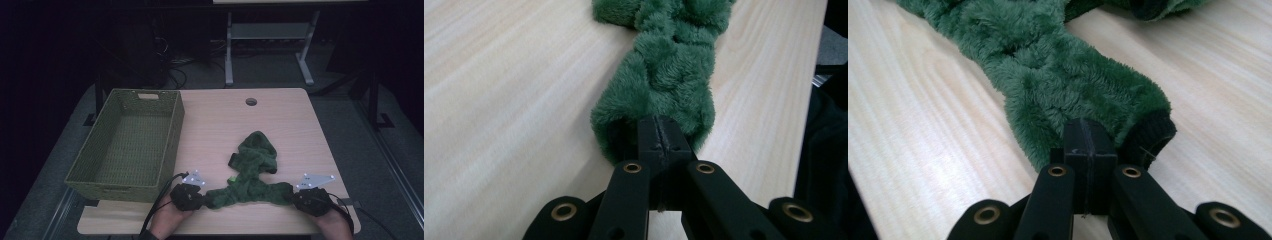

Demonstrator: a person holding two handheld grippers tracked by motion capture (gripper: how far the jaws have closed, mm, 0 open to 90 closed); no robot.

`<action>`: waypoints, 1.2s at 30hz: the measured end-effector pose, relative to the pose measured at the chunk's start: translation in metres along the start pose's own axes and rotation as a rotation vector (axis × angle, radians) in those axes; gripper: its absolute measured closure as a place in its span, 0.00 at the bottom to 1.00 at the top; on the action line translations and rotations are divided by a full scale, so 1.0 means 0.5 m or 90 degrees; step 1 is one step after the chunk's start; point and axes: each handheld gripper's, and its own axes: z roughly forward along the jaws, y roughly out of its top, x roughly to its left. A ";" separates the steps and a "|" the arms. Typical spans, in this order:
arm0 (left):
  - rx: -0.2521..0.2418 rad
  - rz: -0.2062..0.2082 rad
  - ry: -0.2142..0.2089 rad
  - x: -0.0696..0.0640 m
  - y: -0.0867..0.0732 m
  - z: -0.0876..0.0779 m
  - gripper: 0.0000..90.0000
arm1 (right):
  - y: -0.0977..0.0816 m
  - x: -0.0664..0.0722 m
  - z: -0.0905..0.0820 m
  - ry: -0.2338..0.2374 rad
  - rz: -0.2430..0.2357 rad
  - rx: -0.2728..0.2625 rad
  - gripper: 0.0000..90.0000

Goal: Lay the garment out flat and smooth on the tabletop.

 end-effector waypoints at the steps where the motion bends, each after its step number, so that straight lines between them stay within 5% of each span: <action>1: 0.000 0.003 -0.003 0.001 0.001 0.000 1.00 | 0.000 0.002 0.000 -0.004 -0.003 0.000 1.00; 5: -0.014 0.005 -0.017 0.006 0.007 -0.006 0.89 | 0.005 0.004 -0.002 -0.002 0.001 -0.001 0.93; 8: -0.013 0.013 -0.003 0.010 0.015 -0.013 0.86 | 0.008 0.002 -0.006 -0.002 -0.001 -0.013 0.90; 18: -0.042 0.021 0.014 0.014 0.043 -0.019 0.86 | 0.029 -0.007 -0.017 -0.017 0.006 -0.044 0.84; 24: -0.058 0.025 0.033 0.018 0.083 -0.003 0.83 | 0.051 -0.023 -0.018 -0.029 0.016 -0.061 0.77; 36: -0.084 0.049 0.071 0.061 0.185 0.028 0.60 | 0.111 -0.049 0.000 -0.038 0.028 -0.066 0.62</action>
